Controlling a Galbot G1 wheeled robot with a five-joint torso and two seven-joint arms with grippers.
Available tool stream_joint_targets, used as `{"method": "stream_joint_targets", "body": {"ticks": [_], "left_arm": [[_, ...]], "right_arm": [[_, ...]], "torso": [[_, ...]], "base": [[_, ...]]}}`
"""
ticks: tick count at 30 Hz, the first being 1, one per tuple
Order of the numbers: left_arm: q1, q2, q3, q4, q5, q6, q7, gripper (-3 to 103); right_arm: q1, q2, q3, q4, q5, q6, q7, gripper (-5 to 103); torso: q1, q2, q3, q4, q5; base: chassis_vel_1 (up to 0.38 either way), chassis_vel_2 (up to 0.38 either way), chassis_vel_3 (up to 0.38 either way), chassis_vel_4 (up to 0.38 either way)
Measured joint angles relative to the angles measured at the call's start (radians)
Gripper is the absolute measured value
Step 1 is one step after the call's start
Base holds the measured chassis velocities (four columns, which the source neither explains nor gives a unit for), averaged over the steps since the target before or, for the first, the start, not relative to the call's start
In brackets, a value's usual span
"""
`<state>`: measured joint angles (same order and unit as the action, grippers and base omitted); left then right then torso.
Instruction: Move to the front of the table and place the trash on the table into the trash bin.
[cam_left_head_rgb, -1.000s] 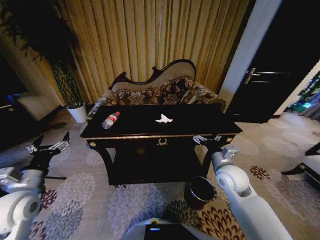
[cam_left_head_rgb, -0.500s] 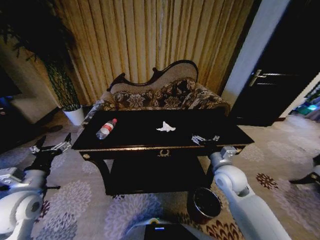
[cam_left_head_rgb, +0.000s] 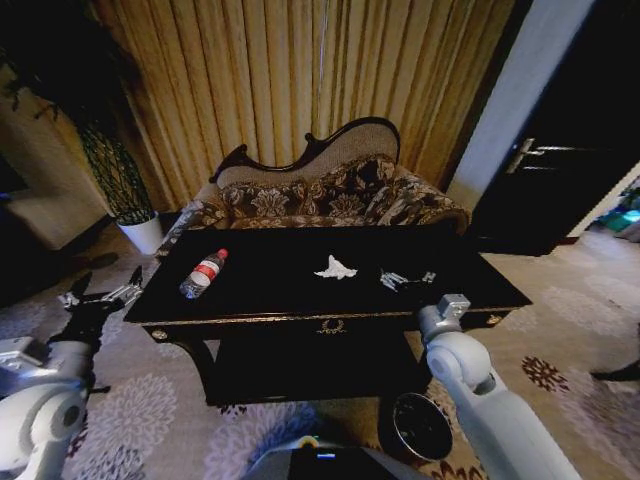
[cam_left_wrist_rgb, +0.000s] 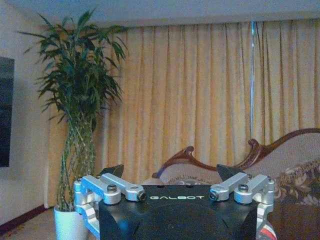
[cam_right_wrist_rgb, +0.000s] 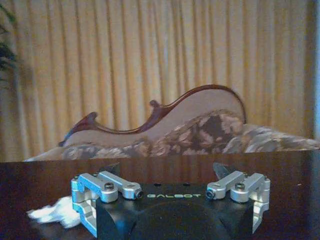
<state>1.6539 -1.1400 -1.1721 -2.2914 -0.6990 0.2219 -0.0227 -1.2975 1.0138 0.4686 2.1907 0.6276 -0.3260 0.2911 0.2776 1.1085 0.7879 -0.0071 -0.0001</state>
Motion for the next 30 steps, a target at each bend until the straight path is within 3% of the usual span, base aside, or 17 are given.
{"method": "stream_joint_targets", "body": {"ticks": [13,30], "left_arm": [[-0.001,-0.004,-0.043,-0.006,-0.022,-0.004,0.008,100],[-0.001,-0.003,-0.044,-0.006,-0.022,-0.004,0.008,100]], "right_arm": [[0.140,-0.229,-0.136,-0.020,0.250,-0.024,0.003,100],[0.144,-0.234,-0.139,-0.021,0.259,-0.028,0.001,100]], "torso": [[0.001,-0.001,0.000,0.0003,-0.0002],[0.001,-0.001,0.000,-0.0001,0.0001]], "base": [[0.000,0.000,0.000,0.000],[0.000,0.000,0.000,0.000]]}}
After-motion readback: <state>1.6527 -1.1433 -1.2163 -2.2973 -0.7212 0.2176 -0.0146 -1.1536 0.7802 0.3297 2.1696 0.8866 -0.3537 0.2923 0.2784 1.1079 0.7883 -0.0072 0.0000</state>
